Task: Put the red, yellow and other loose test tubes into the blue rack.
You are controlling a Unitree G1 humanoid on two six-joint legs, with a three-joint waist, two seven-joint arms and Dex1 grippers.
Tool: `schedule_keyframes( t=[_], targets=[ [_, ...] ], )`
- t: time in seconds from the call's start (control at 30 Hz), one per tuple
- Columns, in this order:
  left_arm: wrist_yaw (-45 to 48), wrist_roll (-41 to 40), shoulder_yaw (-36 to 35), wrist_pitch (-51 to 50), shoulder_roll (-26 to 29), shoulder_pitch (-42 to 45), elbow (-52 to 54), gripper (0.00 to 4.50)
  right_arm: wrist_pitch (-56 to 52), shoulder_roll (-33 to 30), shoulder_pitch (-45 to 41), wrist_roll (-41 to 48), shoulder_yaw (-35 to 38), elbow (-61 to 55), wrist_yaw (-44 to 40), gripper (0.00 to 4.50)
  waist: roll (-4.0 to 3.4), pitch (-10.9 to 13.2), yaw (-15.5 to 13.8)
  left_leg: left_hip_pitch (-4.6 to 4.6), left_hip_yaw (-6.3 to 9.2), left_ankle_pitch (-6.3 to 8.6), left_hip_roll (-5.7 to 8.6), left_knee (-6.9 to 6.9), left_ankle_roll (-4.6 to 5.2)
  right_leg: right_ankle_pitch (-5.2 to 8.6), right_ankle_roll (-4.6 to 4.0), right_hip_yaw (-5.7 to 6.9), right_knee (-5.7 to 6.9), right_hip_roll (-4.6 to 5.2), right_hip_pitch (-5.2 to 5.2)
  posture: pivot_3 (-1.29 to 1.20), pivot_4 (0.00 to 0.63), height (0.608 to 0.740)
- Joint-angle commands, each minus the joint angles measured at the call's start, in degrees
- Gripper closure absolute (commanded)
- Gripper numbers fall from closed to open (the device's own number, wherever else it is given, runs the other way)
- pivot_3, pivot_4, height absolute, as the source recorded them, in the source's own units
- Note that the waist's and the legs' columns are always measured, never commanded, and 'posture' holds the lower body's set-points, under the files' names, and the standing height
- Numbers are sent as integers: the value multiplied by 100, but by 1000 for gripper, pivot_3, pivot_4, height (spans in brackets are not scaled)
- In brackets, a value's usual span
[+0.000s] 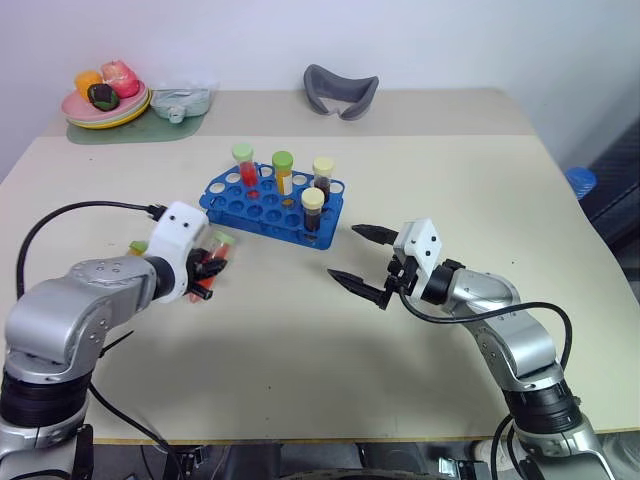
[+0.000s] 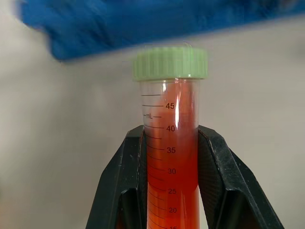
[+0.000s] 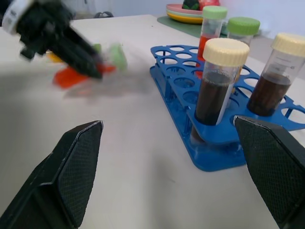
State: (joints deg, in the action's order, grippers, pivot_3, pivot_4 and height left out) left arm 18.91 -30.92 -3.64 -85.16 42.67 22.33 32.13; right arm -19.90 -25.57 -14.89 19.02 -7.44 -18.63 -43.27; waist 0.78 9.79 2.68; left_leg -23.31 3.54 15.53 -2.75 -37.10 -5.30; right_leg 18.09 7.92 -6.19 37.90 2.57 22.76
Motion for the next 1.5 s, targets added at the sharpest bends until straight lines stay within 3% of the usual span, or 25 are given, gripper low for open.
schedule_keyframes(
  t=[0.03, 0.2, 0.43, 0.57, 0.9, 1.5],
  targets=[
    [-94, 103, 269, -273, -85, 222, -67, 2635, 182, 98, -27, -26, -29, -88, 35, 0, 0, 0, 1, 0, 0, 0, 0, 0, 0, 0, 0, 0, 1, 0, 1, 0, 150, 740],
    [-1, 148, 96, -204, -72, 476, -276, 288, 192, 144, 42, -74, -56, -152, 114, 0, 0, 0, -7, 0, 0, 0, 0, 0, -1, 1, -1, 0, 2, 0, 1, 0, 150, 740],
    [307, -24, -1170, -321, 34, 1218, -641, 288, 127, 55, 63, -42, 25, -187, 105, 0, 1, 1, -4, -1, 0, 0, 0, -1, -1, 1, -1, 1, 2, 0, 2, 0, 150, 740],
    [410, 265, -1493, -273, 932, 867, -1278, 135, 118, 33, 34, -21, 22, -150, 83, 0, -1, 1, 111, 4, -1, 0, 0, 6, -1, 2, -4, 0, 3, 0, 4, 0, 150, 740],
    [764, 432, -809, -61, 1639, 378, -2020, 135, 130, 99, 4, -31, -43, -122, 90, 0, 9, 3, 83, 2, 2, 0, 0, 3, -1, 5, -9, 5, 8, 1, 3, 0, 150, 740],
    [1255, 996, 270, 832, 1837, 818, -3985, 135, 61, 165, 271, -64, -122, -414, 392, 0, 9, 3, 121, 2, 1, -1, -1, 3, -1, 5, -9, 5, 13, -1, 6, 0, 150, 740]
  ],
)
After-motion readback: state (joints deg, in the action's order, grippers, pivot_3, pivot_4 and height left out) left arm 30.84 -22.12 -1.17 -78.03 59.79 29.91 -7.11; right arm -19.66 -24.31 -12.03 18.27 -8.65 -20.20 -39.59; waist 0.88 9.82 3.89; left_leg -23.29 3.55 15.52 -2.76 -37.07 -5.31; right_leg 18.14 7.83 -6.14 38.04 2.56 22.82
